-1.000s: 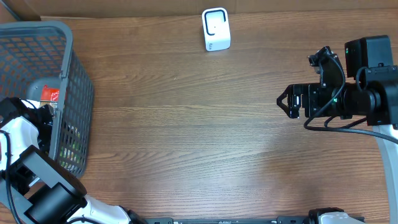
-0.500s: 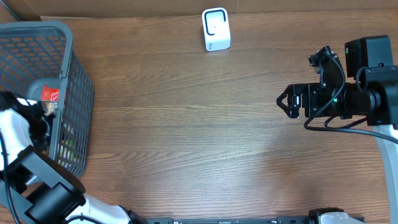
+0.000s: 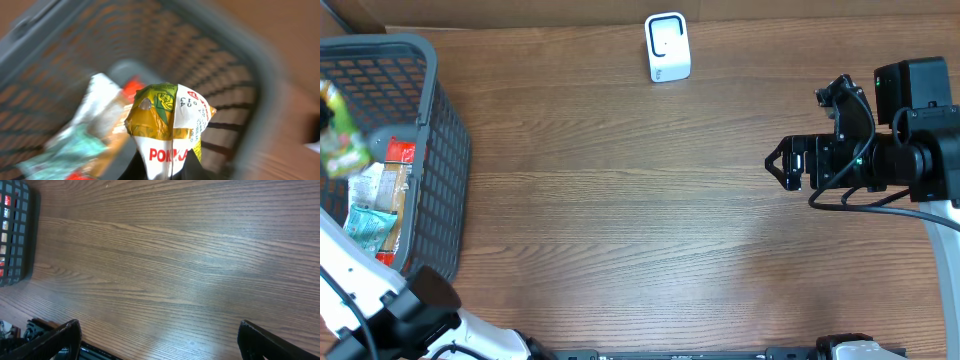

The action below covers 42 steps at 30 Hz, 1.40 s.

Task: Scan the item barcode
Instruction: 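Lift the pouch out and place it on the table near the scanner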

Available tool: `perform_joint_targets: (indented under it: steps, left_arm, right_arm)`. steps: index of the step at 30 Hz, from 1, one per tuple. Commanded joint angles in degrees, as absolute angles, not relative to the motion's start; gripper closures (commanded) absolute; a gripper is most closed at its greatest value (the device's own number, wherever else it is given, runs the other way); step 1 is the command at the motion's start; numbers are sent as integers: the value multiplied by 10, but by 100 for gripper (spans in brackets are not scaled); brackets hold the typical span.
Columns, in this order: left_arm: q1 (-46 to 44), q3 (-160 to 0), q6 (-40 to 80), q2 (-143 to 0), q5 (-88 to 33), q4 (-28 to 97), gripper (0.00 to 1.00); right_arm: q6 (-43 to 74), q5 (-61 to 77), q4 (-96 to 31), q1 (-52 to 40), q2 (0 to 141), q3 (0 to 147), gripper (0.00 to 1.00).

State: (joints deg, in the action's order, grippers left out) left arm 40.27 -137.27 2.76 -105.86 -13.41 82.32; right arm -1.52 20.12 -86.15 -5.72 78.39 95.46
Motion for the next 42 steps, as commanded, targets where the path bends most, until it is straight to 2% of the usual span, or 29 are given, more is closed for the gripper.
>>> perform_joint_targets:
  steps: [1,7,13,22,33,39,40,42]
  left_arm:
    - [352,-1465,78,-1036,-272,872,96]
    - [204,-1474,80,-1024,-277,934,96]
    - [35,-1441,124,-1052,-240,932,96]
    - [-181,-1258,272,-1108,-154,771,96]
    - [-298,-1093,440,-1245,-137,543,96]
    - [-326,-1089,455,-1302,-145,502,96]
    - [-327,-1089,454,-1306,-139,500,94]
    - [-327,-1089,454,-1306,-134,497,82]
  right_arm:
    - [-19,200,-859,-60,785,968,0]
    - [-20,200,-858,-60,785,968,0]
    - [-20,200,-858,-60,785,968,0]
    - [-20,199,-857,-60,785,968,0]
    - [-20,199,-856,-60,785,968,0]
    - [-20,199,-857,-60,785,968,0]
    - [-20,199,-857,-60,785,968,0]
    - [-20,199,-858,-60,785,968,0]
